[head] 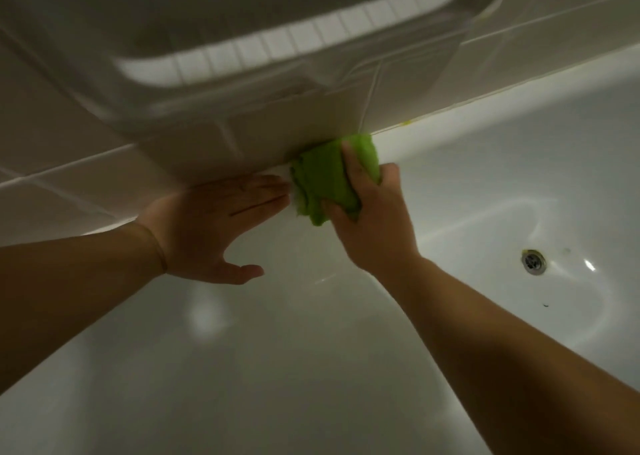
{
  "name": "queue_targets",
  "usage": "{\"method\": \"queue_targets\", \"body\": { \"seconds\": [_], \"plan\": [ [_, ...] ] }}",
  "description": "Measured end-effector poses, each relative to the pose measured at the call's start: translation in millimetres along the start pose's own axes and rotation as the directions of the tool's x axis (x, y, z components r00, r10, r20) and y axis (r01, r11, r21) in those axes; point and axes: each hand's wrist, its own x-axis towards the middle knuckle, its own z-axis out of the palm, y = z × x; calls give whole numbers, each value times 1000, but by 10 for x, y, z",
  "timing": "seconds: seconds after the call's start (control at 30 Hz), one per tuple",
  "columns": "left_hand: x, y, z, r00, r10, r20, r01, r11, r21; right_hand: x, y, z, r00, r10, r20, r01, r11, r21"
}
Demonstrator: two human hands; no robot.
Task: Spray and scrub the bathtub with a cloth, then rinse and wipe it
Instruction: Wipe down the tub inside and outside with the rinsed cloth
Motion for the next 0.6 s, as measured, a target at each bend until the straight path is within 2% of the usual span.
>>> {"method": "queue_targets", "body": {
  "seconds": [0.13,0.23,0.33,0.43,0.6],
  "plan": [
    [104,21,6,1000,-15,21,14,999,31,68,138,-103,997,-57,52,58,998,-23],
    [179,51,25,1000,-19,17,18,999,28,178,377,-271,1000,-24,8,24,1000,10],
    [257,72,35,999,-29,22,29,1000,9,321,584,-535,988,152,-24,-151,988,33],
    [308,91,48,999,-45,13,45,999,-6,444,735,-833,943,321,-87,-315,946,76],
    [358,126,55,997,-73,-8,73,997,-11,589,691,-844,879,450,-156,-434,892,124]
  ]
}}
